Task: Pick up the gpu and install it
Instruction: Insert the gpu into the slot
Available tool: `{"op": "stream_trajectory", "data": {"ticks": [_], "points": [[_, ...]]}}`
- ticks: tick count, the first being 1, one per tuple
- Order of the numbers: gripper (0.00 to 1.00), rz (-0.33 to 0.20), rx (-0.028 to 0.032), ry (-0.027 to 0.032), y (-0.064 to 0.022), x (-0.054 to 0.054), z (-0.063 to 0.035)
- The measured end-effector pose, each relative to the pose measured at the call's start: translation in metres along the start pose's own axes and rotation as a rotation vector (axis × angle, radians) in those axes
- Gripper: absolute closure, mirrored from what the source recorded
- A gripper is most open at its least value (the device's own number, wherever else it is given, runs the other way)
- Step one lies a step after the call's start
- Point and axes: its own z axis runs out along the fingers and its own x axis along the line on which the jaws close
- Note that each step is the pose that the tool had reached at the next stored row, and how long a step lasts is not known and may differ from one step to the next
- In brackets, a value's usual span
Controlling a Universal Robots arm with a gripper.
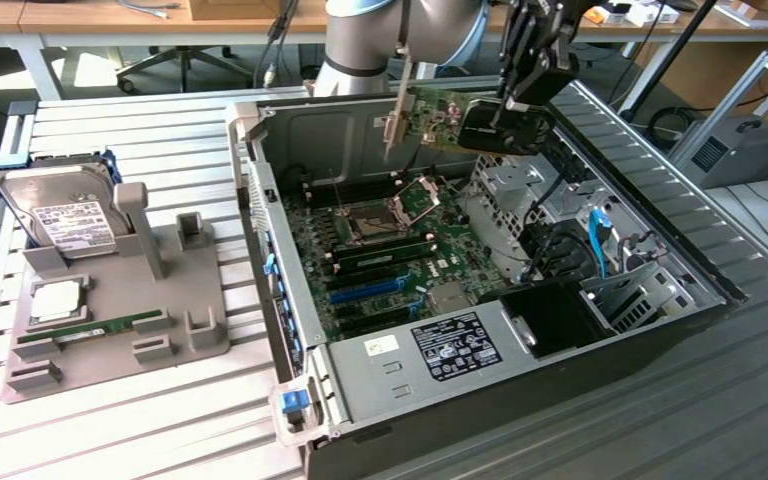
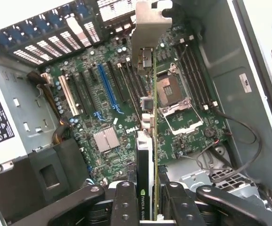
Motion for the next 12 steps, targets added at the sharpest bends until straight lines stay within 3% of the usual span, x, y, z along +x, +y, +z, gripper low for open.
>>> {"op": "stream_trajectory", "data": {"ticks": [7, 12], "points": [[0.73, -0.095, 0.0014, 0.0075, 0.0004, -0.001, 0.0], [0.73, -0.11, 0.0014, 0.0082, 0.0004, -0.0012, 0.0]]}}
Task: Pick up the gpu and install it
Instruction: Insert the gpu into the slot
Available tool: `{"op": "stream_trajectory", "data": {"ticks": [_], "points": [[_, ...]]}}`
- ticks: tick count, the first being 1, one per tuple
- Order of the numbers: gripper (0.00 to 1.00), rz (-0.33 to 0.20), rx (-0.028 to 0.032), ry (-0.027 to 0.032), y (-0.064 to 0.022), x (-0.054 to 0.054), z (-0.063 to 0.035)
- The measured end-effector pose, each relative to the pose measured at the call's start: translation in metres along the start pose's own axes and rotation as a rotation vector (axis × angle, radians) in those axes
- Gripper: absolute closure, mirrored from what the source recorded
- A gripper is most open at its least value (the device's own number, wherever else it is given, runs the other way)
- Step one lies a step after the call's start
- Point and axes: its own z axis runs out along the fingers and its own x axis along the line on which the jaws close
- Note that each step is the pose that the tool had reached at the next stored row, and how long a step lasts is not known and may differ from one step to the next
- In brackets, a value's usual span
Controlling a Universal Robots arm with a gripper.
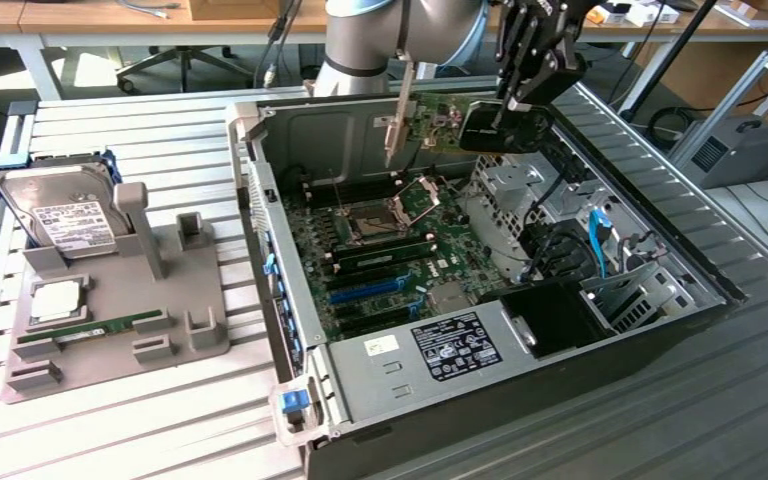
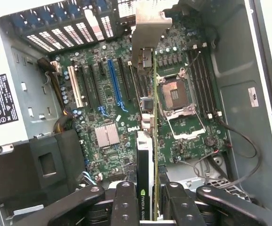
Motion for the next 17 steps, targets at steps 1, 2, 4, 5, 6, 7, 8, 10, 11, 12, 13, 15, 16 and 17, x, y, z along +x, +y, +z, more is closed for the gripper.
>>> {"op": "stream_trajectory", "data": {"ticks": [1, 2, 4, 5, 6, 7, 8, 10, 11, 12, 13, 15, 16, 17], "points": [[0.73, -0.008, 0.0, 0.0003, 0.0, -0.0001, 0.0], [0.73, -0.022, 0.0001, 0.0009, 0.0001, -0.0002, 0.0], [0.73, -0.053, 0.0003, 0.0022, 0.0001, -0.0004, 0.0], [0.73, -0.063, 0.0003, 0.0025, 0.0001, -0.0004, 0.0001], [0.73, -0.069, 0.0003, 0.0027, 0.0001, -0.0005, 0.0], [0.73, -0.07, 0.0004, 0.0029, 0.0001, -0.0005, 0.0], [0.73, -0.071, 0.0003, 0.0028, 0.0001, -0.0005, 0.0], [0.73, -0.071, 0.0004, 0.0029, 0.0001, -0.0005, 0.0], [0.73, -0.073, 0.0004, 0.0029, 0.0001, -0.0005, 0.0], [0.73, -0.078, 0.0004, 0.0031, 0.0001, -0.0006, 0.0001], [0.73, -0.085, 0.0004, 0.0034, 0.0001, -0.0006, 0.0], [0.73, -0.107, 0.0005, 0.0041, 0.0002, -0.0007, 0.0001], [0.73, -0.111, 0.0005, 0.0043, 0.0002, -0.0007, 0.0], [0.73, -0.112, 0.0005, 0.0043, 0.0002, -0.0007, 0.0]]}}
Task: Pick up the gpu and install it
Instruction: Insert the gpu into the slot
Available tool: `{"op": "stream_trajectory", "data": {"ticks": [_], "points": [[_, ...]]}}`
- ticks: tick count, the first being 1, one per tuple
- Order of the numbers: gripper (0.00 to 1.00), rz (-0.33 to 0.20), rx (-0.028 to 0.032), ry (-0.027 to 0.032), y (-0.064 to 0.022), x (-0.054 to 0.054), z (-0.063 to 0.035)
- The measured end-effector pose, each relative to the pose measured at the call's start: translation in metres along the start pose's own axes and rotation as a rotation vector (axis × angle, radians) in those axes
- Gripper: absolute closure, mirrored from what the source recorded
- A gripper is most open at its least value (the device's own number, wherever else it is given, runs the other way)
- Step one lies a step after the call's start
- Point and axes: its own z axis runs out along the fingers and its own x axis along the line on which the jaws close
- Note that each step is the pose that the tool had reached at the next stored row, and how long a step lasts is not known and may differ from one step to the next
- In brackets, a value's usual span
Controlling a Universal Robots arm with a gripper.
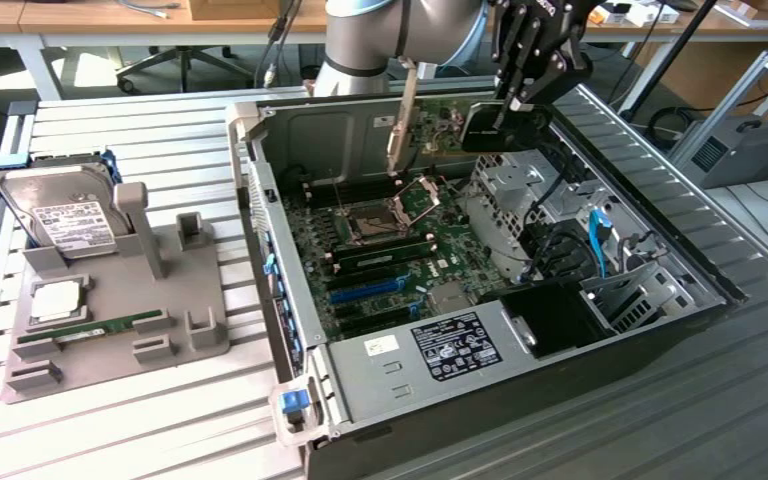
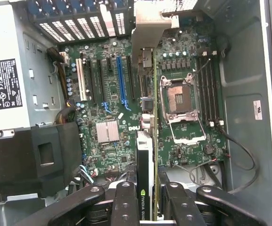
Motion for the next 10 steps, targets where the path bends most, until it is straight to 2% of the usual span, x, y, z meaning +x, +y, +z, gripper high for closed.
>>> {"op": "stream_trajectory", "data": {"ticks": [5, 10], "points": [[0.73, 0.0, 0.0004, -0.0003, 0.0002, -0.0001, 0.0004], [0.73, -0.004, 0.0034, -0.002, 0.0016, 0.0002, 0.0027]]}}
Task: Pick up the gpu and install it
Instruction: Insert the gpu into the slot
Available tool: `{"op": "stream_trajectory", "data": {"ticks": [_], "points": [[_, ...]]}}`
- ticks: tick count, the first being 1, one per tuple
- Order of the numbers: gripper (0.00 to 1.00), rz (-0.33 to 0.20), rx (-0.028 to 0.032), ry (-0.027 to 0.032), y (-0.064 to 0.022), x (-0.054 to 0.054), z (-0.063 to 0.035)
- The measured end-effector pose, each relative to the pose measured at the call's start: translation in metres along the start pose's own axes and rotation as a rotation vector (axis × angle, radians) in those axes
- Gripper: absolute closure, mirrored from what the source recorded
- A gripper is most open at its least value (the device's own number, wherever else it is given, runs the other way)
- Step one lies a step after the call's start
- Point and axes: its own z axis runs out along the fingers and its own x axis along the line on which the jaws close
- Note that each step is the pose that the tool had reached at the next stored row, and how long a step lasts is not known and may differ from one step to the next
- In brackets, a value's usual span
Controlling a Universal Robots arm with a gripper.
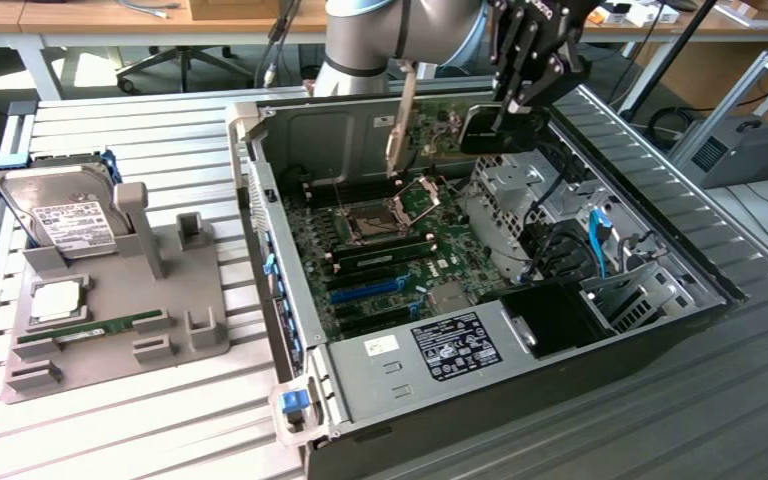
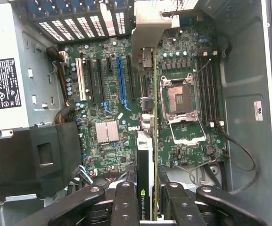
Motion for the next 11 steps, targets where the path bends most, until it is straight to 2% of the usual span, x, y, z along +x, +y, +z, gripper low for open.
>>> {"op": "stream_trajectory", "data": {"ticks": [11], "points": [[0.73, -0.005, 0.0058, -0.0016, 0.0031, 0.0004, 0.0057]]}}
